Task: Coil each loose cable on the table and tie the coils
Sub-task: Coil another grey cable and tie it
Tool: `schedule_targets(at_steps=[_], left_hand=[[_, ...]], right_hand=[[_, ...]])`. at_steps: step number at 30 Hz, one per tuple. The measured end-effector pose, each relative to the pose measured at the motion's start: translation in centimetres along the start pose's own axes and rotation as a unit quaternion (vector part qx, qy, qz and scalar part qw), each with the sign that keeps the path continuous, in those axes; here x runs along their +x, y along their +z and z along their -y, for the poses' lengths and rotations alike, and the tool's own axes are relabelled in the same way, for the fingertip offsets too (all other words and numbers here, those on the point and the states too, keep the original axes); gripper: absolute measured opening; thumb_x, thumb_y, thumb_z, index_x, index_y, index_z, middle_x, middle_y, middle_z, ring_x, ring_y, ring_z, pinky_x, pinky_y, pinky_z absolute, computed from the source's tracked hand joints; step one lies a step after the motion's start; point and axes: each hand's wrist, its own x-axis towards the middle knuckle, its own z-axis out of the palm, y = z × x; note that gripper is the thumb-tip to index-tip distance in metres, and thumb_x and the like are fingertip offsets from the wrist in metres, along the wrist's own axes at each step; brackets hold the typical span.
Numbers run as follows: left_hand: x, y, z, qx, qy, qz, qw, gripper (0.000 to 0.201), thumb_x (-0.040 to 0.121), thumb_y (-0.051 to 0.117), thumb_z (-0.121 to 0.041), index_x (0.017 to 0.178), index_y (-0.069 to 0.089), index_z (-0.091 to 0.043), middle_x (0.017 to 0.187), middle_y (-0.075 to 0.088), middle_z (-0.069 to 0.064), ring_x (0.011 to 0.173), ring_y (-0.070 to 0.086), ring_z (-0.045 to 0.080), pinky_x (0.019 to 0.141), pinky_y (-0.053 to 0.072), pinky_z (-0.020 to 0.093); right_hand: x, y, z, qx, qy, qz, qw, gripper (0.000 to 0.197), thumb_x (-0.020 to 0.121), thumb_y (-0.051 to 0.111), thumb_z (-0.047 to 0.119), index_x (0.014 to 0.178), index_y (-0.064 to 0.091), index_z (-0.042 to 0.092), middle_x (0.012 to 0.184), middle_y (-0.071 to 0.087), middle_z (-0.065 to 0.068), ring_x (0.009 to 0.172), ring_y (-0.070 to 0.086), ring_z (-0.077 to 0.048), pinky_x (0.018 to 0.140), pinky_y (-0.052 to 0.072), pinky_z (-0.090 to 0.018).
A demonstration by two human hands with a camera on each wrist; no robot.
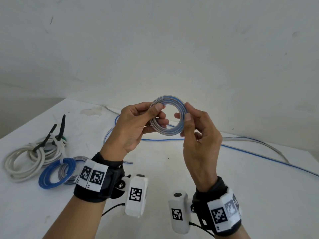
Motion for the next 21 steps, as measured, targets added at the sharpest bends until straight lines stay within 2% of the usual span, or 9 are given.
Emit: schedule_targets(at_steps=[2,4,8,12,14,18,21], left_hand=[[0.0,0.1,0.1,-0.010,0.000,-0.008,1.000,0.023,0.084,0.068,-0.022,0.099,0.074,-0.005,0.072,0.070,0.002,0.065,0.072,0.016,0.064,0.059,0.025],[-0.1,0.3,0.1,-0.020,-0.004,-0.010,1.000,0.019,0.088,0.066,-0.019,0.099,0.074,-0.006,0.073,0.070,0.002,0.065,0.072,0.015,0.066,0.060,0.025],[-0.3,1.0,0.3,-0.030,-0.008,-0.013,0.999,0.020,0.088,0.067,-0.020,0.100,0.074,-0.005,0.073,0.070,0.003,0.067,0.072,0.016,0.069,0.061,0.027],[-0.4,1.3,0.6,-0.041,-0.016,-0.021,0.999,0.016,0.096,0.064,-0.016,0.101,0.074,-0.004,0.076,0.072,0.004,0.068,0.073,0.016,0.068,0.060,0.026],[-0.4,1.4,0.6,-0.045,-0.016,-0.026,0.998,0.017,0.095,0.064,-0.016,0.101,0.074,-0.004,0.076,0.072,0.004,0.068,0.073,0.015,0.068,0.060,0.026],[-0.5,1.6,0.6,-0.046,-0.007,-0.009,0.999,0.021,0.091,0.066,-0.022,0.100,0.072,-0.003,0.075,0.070,0.002,0.068,0.072,0.015,0.067,0.059,0.026],[-0.8,1.9,0.6,-0.033,-0.002,0.025,0.999,0.031,0.086,0.065,-0.030,0.101,0.069,-0.004,0.078,0.070,0.003,0.072,0.073,0.018,0.071,0.060,0.029]], right_hand=[[-0.3,0.4,0.0,-0.003,0.006,0.005,1.000,0.026,0.102,0.059,0.028,0.127,0.063,0.031,0.103,0.075,0.008,0.087,0.070,-0.015,0.062,0.049,-0.019],[-0.5,0.7,-0.1,-0.029,-0.015,-0.005,0.999,0.035,0.099,0.064,0.027,0.133,0.059,0.024,0.103,0.072,0.012,0.092,0.070,-0.009,0.070,0.053,-0.016],[-0.9,1.2,-0.4,-0.003,0.019,-0.043,0.999,0.028,0.097,0.065,0.030,0.121,0.051,0.026,0.105,0.075,0.010,0.090,0.073,-0.006,0.081,0.057,-0.026],[-1.1,1.3,-0.4,0.030,0.026,-0.059,0.997,0.023,0.096,0.062,0.035,0.113,0.050,0.025,0.109,0.074,0.007,0.096,0.074,-0.011,0.080,0.059,-0.031],[-1.1,1.3,-0.5,0.066,0.035,-0.051,0.996,0.019,0.096,0.064,0.029,0.111,0.052,0.027,0.106,0.076,0.004,0.096,0.075,-0.018,0.079,0.060,-0.035],[-0.6,0.8,-0.6,0.118,0.041,-0.043,0.991,0.023,0.096,0.068,0.018,0.111,0.055,0.027,0.093,0.075,-0.012,0.088,0.074,-0.030,0.080,0.059,-0.049],[0.6,-0.6,-0.8,0.134,0.052,-0.021,0.989,0.019,0.097,0.067,0.011,0.109,0.057,0.023,0.089,0.076,-0.014,0.085,0.074,-0.031,0.080,0.060,-0.047]])
